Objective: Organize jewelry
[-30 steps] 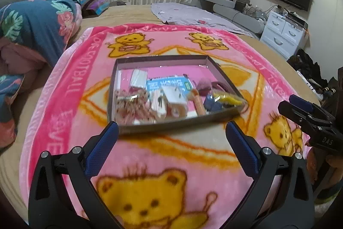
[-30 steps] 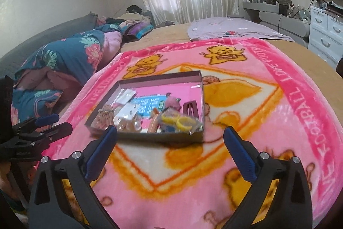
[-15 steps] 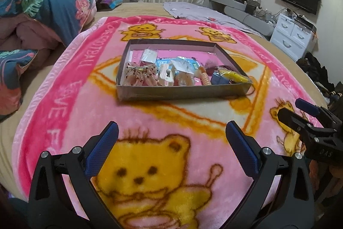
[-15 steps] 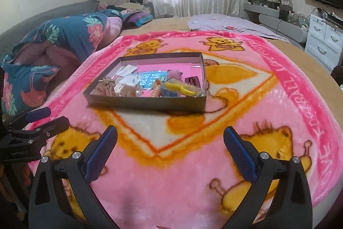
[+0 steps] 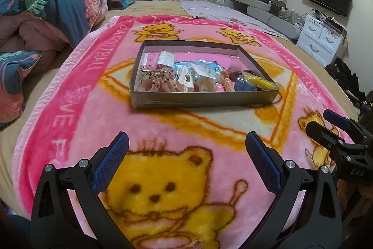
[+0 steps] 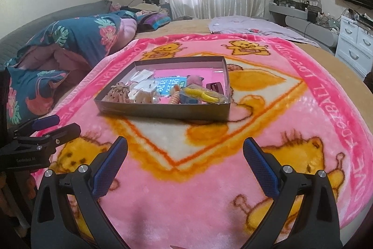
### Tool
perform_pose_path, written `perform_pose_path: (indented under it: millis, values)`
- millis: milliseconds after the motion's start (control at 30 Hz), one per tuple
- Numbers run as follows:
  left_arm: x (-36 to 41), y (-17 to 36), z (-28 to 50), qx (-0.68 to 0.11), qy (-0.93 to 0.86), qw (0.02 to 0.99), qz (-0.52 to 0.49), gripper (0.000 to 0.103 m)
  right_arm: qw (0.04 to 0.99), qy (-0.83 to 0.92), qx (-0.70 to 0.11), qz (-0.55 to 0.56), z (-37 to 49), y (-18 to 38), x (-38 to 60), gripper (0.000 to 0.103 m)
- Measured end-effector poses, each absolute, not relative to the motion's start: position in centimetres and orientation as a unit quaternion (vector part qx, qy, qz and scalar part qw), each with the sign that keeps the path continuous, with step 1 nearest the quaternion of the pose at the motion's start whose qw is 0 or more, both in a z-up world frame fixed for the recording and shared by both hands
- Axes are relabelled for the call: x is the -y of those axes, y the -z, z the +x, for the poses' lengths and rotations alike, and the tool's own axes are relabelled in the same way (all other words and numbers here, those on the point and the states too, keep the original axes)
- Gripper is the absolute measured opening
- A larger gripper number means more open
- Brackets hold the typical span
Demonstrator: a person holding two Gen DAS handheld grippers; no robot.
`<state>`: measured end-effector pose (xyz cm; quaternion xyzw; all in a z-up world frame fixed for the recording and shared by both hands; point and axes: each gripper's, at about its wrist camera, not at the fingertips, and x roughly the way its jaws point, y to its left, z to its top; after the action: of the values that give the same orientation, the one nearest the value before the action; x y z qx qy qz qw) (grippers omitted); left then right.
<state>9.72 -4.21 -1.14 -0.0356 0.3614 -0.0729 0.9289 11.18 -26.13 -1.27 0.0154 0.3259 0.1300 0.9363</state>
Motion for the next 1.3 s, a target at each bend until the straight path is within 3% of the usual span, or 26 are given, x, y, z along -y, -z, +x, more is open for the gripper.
perform_pose_path:
  millis: [1300]
  values:
    - [3.92, 1.04, 9.66, -0.364, 0.06, 0.929, -0.027, 0.094, 0.936, -0.137, -0.323, 0.017, 11.03, 0.8, 26.01, 0.099]
